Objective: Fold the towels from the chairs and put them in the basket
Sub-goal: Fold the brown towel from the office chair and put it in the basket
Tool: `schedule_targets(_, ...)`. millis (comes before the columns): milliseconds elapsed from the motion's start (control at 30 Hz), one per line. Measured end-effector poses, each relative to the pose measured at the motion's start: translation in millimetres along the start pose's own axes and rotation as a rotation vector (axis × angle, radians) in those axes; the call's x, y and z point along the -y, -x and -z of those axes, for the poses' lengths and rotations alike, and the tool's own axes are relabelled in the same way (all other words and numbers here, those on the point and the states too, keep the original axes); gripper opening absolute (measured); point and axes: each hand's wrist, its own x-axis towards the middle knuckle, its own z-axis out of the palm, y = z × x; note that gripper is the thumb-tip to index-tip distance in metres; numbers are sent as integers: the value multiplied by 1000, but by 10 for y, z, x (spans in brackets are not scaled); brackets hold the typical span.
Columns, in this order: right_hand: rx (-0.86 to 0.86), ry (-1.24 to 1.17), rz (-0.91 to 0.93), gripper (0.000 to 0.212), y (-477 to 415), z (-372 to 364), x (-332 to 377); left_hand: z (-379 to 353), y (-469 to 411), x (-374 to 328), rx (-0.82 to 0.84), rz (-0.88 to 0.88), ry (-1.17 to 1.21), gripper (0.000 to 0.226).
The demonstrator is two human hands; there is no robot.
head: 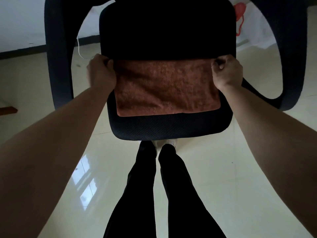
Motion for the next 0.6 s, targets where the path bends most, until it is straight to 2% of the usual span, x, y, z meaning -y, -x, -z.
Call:
schedule_targets(100, -25, -106, -84, 66, 68, -13, -18, -28, 109, 57, -10, -59, -56, 41)
schedule_targets(200, 29, -45, -214, 74, 231, -23, -46, -86, 430, 44, -21, -446, -269, 54)
schedule_targets(300, 157, 98, -239, 79, 388, -91, -124, -275, 671, 73, 188, -714, -453, 78)
schedule_targets(400, 177, 155, -234, 74, 405, -179, -213, -470, 730, 330, 277, -738, -625, 100)
schedule_targets(600, 138, 99, -157, 71, 312, -134, -335, -512, 683, 369, 305, -713, -645, 105)
